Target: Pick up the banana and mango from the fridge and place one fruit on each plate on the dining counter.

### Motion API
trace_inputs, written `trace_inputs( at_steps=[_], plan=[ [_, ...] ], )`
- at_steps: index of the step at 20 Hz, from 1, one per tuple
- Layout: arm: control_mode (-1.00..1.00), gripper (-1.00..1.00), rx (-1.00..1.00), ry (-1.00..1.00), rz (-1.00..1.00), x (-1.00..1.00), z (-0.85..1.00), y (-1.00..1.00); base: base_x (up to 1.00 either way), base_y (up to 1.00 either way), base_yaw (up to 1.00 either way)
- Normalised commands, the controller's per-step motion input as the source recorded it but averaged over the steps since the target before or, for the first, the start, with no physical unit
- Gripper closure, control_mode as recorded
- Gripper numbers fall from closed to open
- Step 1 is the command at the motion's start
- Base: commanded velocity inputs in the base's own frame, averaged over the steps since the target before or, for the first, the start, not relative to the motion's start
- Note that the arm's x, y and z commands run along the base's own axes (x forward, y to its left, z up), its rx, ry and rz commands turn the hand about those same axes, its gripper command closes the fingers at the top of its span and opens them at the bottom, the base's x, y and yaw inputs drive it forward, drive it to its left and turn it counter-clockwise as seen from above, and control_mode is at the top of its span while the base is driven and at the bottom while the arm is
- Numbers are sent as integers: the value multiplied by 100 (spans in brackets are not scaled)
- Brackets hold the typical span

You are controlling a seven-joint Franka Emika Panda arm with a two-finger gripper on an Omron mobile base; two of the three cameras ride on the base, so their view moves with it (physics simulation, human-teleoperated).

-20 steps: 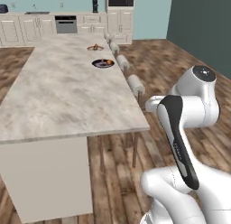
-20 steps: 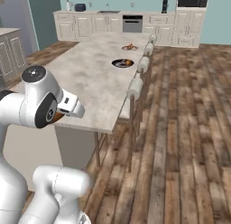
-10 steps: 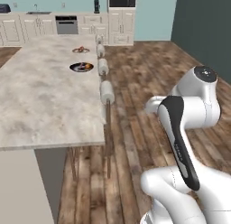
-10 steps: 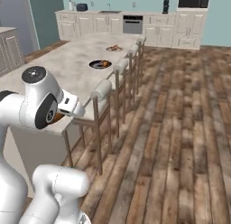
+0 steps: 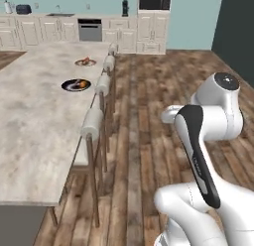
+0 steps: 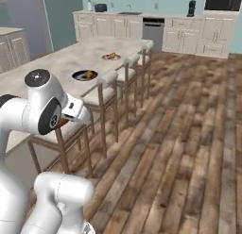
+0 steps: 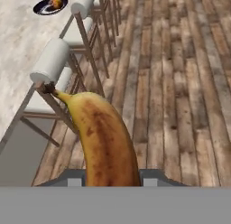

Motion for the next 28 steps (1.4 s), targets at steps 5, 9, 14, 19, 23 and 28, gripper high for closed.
trace_inputs(
  at_steps=[5,9,14,19,23,28],
  plan=[
    [100,100,0,0,0,0,0,0,94,-100,43],
    [100,100,0,0,0,0,0,0,87,-97,60],
    [100,100,0,0,0,0,0,0,87,-95,62],
    [100,100,0,0,0,0,0,0,71,-100,58],
    [100,100,0,0,0,0,0,0,21,-100,46],
    [100,100,0,0,0,0,0,0,3,-100,39]
  ],
)
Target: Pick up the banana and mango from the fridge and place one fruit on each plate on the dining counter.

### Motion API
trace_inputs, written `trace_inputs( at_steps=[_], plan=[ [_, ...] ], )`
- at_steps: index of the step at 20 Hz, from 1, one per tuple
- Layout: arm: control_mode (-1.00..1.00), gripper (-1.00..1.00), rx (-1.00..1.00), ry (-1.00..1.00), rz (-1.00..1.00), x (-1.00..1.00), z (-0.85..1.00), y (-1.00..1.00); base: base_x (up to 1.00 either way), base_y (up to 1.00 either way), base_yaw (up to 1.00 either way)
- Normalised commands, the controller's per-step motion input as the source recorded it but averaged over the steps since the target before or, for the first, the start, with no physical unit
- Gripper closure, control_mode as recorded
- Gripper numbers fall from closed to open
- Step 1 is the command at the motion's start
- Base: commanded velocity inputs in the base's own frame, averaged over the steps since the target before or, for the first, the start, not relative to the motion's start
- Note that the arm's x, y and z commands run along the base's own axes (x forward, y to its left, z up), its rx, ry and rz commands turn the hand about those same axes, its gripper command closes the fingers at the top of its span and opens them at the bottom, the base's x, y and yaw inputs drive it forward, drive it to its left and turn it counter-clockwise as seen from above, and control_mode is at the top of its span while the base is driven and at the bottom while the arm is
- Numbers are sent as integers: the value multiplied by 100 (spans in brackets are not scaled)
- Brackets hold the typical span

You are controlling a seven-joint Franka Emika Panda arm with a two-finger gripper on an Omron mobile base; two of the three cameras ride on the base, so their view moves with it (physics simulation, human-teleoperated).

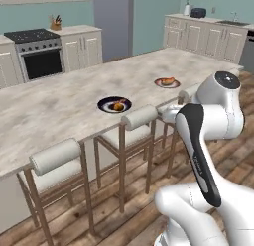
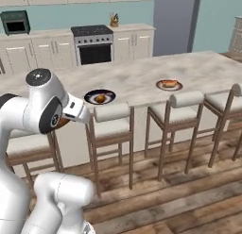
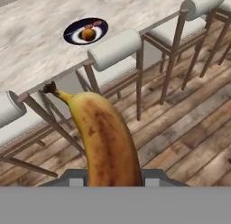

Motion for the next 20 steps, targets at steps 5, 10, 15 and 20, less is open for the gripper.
trace_inputs(
  at_steps=[5,10,15,20],
  plan=[
    [100,100,0,0,0,0,0,0,-1,-100,25],
    [100,100,0,0,0,0,0,0,34,-100,19],
    [100,100,0,0,0,0,0,0,75,-100,26],
    [100,100,0,0,0,0,0,0,79,-100,39]
  ],
)
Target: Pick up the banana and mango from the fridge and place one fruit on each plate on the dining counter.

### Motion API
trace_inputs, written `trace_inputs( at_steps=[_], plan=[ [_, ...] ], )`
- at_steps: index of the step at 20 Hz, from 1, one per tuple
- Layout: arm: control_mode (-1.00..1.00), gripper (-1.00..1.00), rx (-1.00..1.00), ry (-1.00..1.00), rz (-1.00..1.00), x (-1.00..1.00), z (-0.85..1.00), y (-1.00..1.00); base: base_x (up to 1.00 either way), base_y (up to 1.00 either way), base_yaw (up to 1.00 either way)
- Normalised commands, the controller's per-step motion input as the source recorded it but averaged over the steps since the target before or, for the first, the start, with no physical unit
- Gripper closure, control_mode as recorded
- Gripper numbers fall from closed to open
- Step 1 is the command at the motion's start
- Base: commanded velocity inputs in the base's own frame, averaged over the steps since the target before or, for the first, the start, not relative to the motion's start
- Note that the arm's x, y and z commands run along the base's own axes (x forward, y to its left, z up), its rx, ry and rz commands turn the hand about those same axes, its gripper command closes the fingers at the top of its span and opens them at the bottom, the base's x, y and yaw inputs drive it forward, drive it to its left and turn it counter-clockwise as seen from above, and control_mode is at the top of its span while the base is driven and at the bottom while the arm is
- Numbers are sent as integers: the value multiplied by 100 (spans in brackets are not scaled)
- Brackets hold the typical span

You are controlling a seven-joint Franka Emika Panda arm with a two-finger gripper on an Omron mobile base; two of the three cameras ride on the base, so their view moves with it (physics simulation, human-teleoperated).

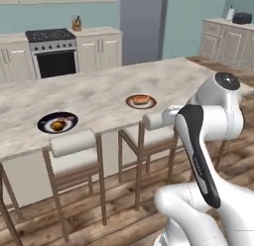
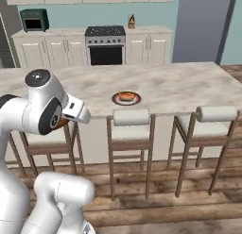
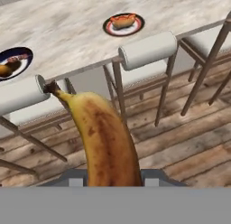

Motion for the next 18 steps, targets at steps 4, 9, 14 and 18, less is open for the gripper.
trace_inputs(
  at_steps=[4,9,14,18],
  plan=[
    [100,100,0,0,0,0,0,0,76,-100,53],
    [100,100,0,0,0,0,0,0,64,-100,50],
    [100,100,0,0,0,0,0,0,40,-41,18],
    [100,100,0,0,0,0,0,0,58,0,0]
  ],
)
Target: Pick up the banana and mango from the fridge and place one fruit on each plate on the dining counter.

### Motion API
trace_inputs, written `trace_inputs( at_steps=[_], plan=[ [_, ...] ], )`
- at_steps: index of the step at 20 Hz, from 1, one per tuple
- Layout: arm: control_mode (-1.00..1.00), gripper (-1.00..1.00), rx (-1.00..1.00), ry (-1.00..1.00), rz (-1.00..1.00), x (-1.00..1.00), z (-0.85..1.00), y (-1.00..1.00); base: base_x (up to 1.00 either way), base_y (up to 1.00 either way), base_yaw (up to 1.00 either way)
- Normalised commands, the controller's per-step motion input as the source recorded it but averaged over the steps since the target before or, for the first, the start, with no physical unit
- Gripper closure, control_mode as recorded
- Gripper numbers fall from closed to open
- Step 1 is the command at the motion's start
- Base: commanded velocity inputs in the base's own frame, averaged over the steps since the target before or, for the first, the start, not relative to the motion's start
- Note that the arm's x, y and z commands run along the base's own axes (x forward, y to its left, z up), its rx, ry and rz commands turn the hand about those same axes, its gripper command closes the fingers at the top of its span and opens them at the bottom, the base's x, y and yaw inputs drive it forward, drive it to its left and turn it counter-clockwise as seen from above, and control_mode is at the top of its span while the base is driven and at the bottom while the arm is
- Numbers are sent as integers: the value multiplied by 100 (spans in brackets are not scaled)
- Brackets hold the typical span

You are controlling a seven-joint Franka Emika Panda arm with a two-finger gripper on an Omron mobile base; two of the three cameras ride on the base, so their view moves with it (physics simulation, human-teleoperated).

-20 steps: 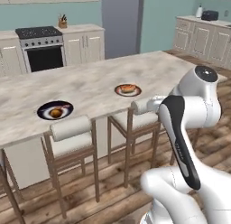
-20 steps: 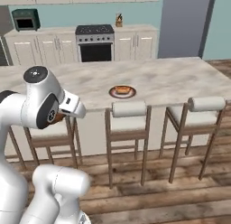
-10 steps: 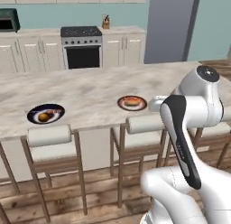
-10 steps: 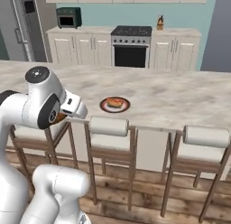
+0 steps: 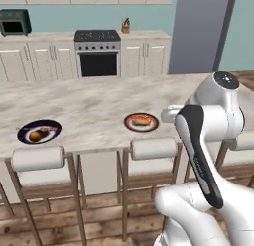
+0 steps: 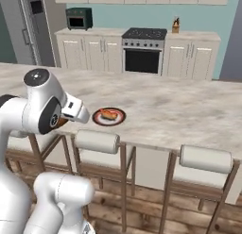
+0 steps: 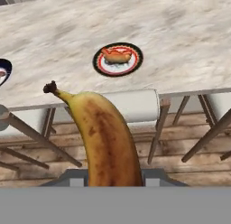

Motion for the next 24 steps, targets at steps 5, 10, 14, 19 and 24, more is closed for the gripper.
trace_inputs(
  at_steps=[5,10,14,19,24],
  plan=[
    [100,100,0,0,0,0,0,0,85,0,-1],
    [100,100,0,0,0,0,0,0,42,0,0],
    [100,100,0,0,0,0,0,0,7,0,0],
    [100,100,0,0,0,0,0,0,23,0,0],
    [-100,100,0,1,0,7,0,0,1,0,0]
  ],
)
